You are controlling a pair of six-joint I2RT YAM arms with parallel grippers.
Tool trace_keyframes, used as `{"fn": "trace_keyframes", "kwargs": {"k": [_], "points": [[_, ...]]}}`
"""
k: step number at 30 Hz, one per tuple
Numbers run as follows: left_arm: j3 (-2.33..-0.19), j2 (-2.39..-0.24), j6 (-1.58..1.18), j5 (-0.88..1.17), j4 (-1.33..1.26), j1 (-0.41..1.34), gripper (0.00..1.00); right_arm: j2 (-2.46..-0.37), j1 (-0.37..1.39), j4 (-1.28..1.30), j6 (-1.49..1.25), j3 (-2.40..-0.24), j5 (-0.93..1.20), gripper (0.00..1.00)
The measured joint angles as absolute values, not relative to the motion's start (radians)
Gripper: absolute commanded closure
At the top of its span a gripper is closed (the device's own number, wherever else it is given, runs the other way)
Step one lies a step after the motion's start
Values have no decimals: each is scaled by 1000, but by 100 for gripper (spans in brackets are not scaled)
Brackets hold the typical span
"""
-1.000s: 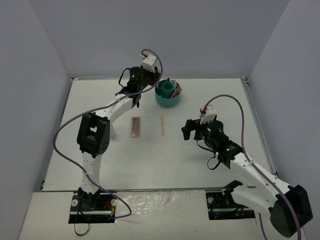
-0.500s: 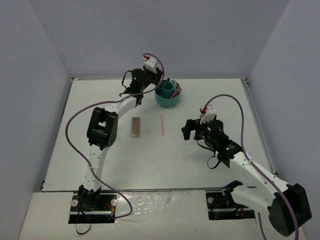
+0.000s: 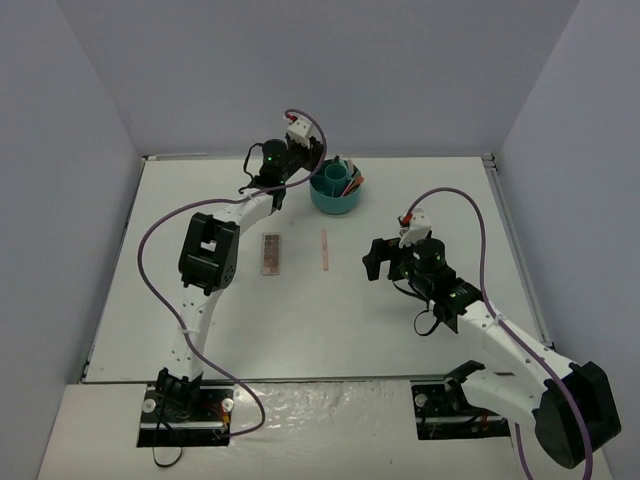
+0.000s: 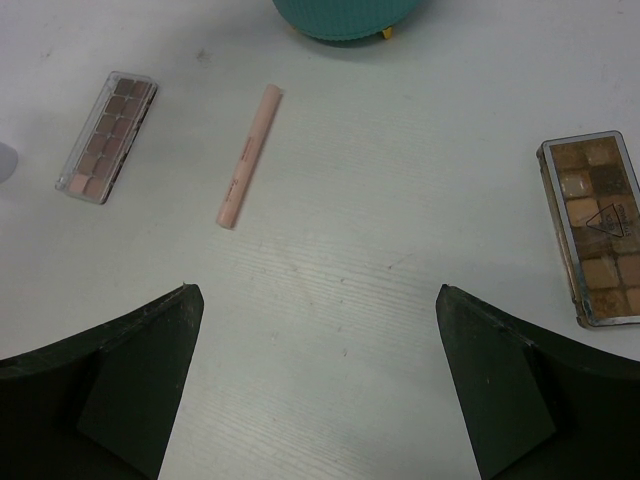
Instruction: Organize the makeup
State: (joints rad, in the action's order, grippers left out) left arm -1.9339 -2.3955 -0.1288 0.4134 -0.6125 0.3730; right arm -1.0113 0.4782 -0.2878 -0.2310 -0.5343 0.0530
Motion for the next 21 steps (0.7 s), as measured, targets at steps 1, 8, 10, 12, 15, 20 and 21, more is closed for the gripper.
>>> {"fn": "trace_keyframes", "kwargs": {"k": [1,8,10,12,15,20,21], "points": [[-1934,-2398,-133,417,-612,373,99,-1012,478,-288,-231,-534,53,0],[-1957,-2424,-147,428,-612,374,91,-1012,478,-288,-231,-534,56,0],[-1961,-2431,-149,430,-611,374,89,-1012,478,-288,-231,-534,58,0],[-1962,-2434,-150,430,-610,374,85,-1012,478,-288,-231,-534,58,0],[-1962,-2436,-151,431,-606,374,76,-1012,478,-288,-231,-534,60,0],[-1962,-2436,-157,436,-597,374,60,-1012,478,-288,-231,-534,60,0],[-1962,-2436,-157,438,-595,374,56,-1012,478,-288,-231,-534,61,0]]}}
